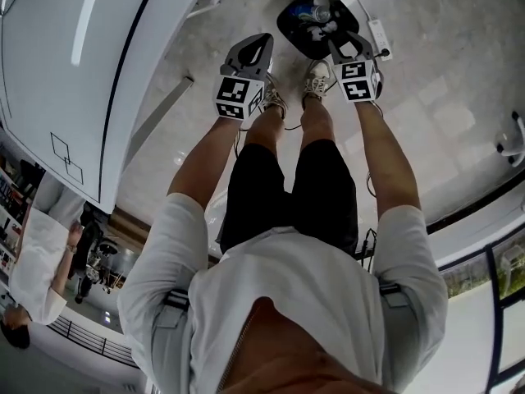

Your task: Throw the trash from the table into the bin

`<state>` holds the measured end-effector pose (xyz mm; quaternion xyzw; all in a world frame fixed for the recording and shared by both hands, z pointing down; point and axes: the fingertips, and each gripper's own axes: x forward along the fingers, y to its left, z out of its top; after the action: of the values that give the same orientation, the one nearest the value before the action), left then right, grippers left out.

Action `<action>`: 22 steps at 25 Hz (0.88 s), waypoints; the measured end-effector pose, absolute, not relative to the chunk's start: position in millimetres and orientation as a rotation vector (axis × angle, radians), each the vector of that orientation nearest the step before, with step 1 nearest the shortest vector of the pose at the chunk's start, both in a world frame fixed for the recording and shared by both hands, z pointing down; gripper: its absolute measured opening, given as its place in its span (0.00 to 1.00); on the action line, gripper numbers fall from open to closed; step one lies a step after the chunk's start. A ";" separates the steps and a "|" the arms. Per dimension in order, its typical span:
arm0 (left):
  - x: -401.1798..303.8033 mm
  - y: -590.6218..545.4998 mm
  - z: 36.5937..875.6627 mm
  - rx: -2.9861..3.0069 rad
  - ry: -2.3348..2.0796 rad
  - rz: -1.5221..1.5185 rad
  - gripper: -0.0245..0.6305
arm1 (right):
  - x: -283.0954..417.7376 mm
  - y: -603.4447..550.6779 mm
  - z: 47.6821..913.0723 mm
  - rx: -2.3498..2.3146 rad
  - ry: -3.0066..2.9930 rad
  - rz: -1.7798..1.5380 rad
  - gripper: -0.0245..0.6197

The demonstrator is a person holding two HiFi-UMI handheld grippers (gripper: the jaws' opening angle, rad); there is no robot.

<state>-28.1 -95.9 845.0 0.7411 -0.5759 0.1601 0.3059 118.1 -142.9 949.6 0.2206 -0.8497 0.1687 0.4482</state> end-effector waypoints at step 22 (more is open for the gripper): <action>-40.4 -124.0 527.1 2.156 -1.755 0.219 0.05 | 107.4 -200.3 551.6 0.848 -2.479 0.199 0.07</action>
<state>-40.4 -124.0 527.1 0.7611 -0.6197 0.0772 0.1756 107.4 -200.3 551.6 0.3121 -0.9124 0.0734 0.2544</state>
